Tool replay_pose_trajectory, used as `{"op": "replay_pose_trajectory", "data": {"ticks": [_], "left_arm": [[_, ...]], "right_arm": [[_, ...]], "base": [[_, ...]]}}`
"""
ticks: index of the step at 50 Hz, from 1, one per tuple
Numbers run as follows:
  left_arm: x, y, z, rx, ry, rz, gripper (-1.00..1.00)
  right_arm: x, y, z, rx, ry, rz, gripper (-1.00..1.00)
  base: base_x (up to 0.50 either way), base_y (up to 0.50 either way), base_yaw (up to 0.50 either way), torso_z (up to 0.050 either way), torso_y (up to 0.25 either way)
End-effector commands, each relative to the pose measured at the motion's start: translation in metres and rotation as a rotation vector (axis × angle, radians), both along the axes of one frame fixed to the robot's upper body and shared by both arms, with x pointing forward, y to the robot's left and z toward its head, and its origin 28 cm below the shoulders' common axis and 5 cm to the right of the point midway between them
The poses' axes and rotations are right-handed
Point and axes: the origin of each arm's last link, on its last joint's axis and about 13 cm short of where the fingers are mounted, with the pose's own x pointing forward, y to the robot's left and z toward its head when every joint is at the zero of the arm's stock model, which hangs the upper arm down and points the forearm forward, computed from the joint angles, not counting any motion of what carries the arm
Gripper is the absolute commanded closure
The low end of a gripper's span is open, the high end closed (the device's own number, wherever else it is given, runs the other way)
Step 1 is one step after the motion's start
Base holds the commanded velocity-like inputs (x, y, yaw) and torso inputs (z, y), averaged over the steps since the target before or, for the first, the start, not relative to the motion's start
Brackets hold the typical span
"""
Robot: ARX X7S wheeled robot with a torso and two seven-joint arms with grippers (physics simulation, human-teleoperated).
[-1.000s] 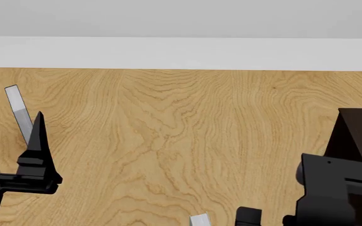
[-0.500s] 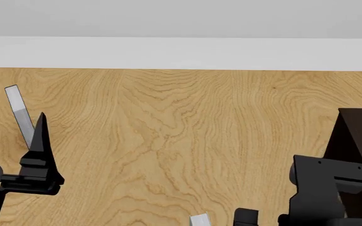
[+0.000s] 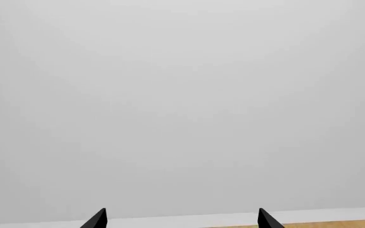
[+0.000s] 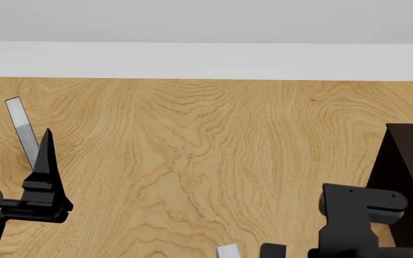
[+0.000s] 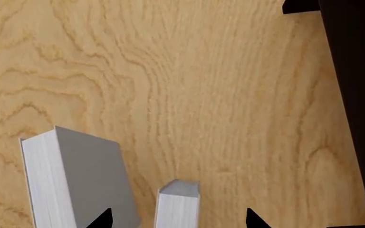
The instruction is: Pick up the book on the right and place it on the cabinet shelf.
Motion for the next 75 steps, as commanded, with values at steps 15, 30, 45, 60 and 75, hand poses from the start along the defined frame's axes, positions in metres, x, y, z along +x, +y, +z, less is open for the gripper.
{"op": "replay_pose_trajectory", "data": {"ticks": [15, 30, 45, 60, 75], "left_arm": [[0.001, 0.0, 0.0, -0.001, 0.0, 0.003, -1.0], [-0.001, 0.0, 0.001, 0.0, -0.002, 0.0, -1.0], [-0.001, 0.0, 0.001, -0.002, -0.002, 0.001, -1.0], [-0.001, 0.0, 0.0, -0.001, -0.002, 0.0, -1.0], [0.0, 0.0, 0.0, 0.0, 0.0, 0.0, -1.0]], "right_arm": [[0.003, 0.001, -0.017, 0.014, 0.027, 0.008, -1.0], [0.002, 0.001, -0.027, 0.023, 0.038, 0.008, -1.0], [-0.001, 0.001, -0.034, 0.03, 0.052, 0.005, -1.0], [0.0, 0.0, -0.039, 0.037, 0.06, 0.005, -1.0], [0.001, 0.0, -0.047, 0.043, 0.072, 0.005, -1.0]], "base": [[0.0, 0.0, 0.0, 0.0, 0.0], [0.0, 0.0, 0.0, 0.0, 0.0], [0.0, 0.0, 0.0, 0.0, 0.0], [0.0, 0.0, 0.0, 0.0, 0.0], [0.0, 0.0, 0.0, 0.0, 0.0]]}}
